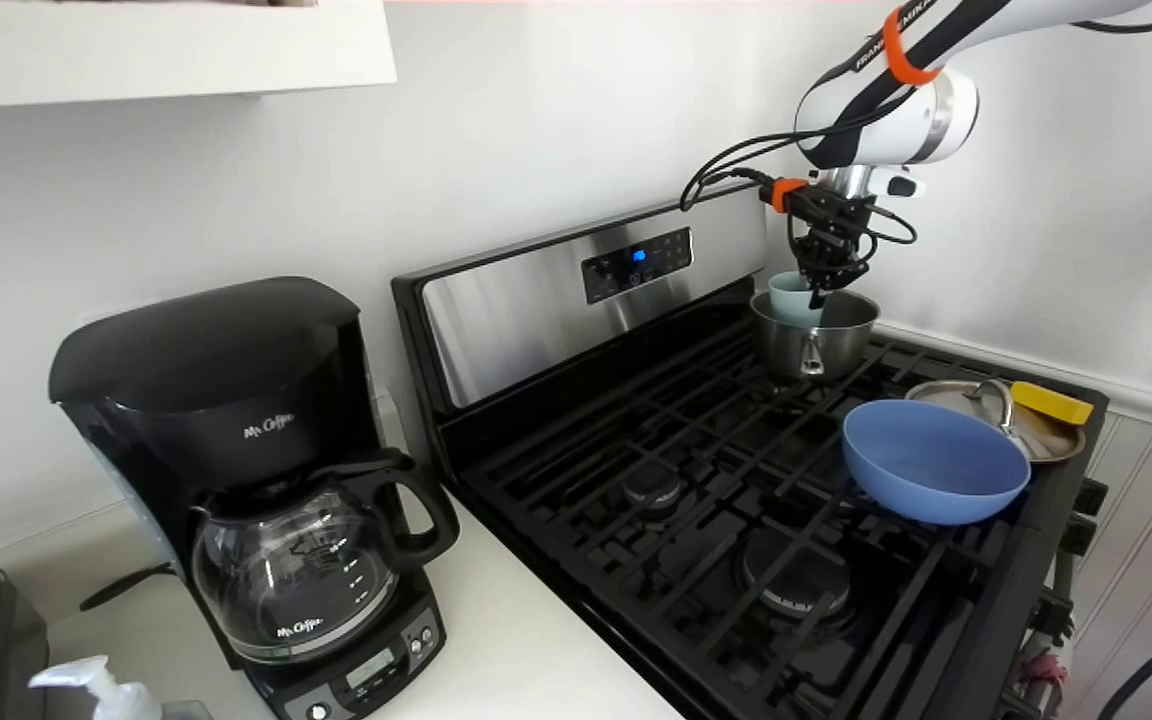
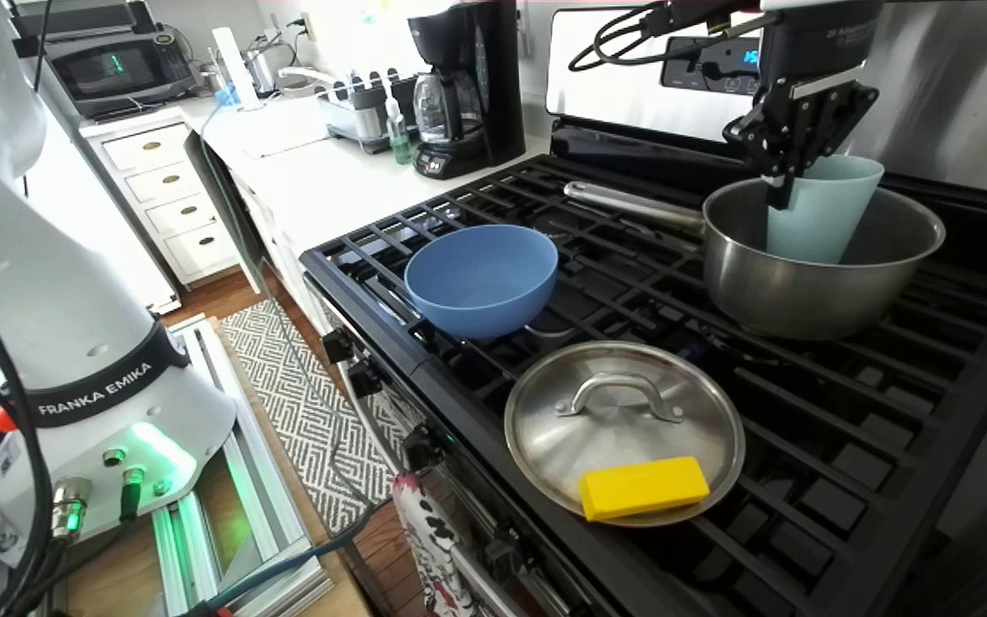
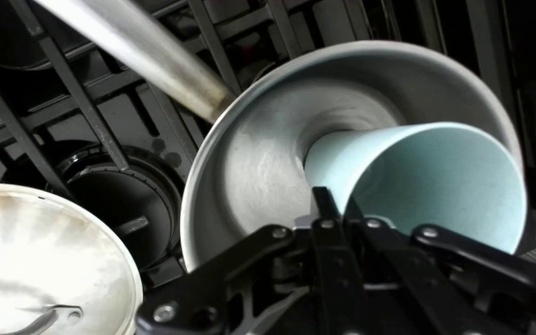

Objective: Put the blue cup in the blue bowl

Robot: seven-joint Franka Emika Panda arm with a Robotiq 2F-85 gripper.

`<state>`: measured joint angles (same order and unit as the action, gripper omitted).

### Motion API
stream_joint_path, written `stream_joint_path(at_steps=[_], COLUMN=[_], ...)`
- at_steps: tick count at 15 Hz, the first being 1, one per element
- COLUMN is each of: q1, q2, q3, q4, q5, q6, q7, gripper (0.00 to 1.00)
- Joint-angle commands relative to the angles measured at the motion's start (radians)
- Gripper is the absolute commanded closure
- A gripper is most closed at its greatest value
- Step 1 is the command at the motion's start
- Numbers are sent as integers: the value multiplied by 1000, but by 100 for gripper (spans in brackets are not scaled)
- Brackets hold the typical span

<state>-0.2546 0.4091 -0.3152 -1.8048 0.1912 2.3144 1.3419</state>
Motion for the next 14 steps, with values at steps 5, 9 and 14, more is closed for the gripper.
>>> stream_joint_path(at_steps=[5,9,14], q1=[58,49,32], q2=[-184,-365,-604], q3=[-15,6,37], q4=[-163,-290,-462], q5=[-112,-131,-153], q6=[72,52,-1], q7=[4,-97,-219], gripper=[99,99,99])
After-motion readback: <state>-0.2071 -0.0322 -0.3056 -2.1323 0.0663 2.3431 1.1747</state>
